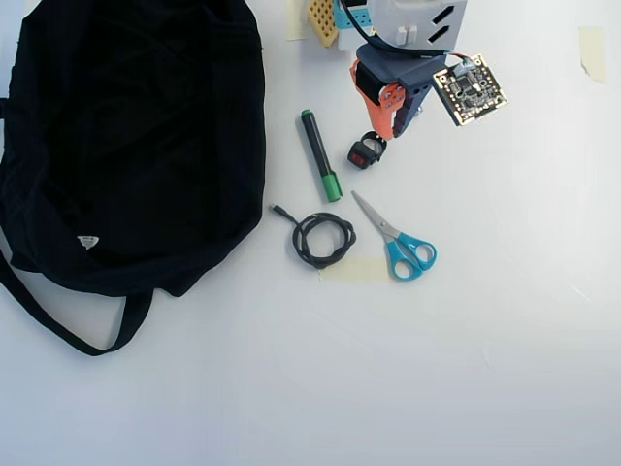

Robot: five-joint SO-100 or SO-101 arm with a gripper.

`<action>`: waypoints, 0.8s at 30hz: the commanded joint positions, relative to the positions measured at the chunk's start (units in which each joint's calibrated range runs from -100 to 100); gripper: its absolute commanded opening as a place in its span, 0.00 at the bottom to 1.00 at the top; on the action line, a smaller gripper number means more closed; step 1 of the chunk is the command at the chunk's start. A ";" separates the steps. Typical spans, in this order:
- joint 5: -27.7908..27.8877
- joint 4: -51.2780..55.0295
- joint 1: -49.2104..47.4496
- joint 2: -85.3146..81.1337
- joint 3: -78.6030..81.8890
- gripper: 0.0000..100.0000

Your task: Put the bike light into the black bag

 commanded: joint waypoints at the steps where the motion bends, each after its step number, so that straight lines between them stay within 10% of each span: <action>1: 3.32 1.34 -0.36 -2.28 -0.28 0.02; 24: 11.66 3.58 0.24 -1.11 12.30 0.02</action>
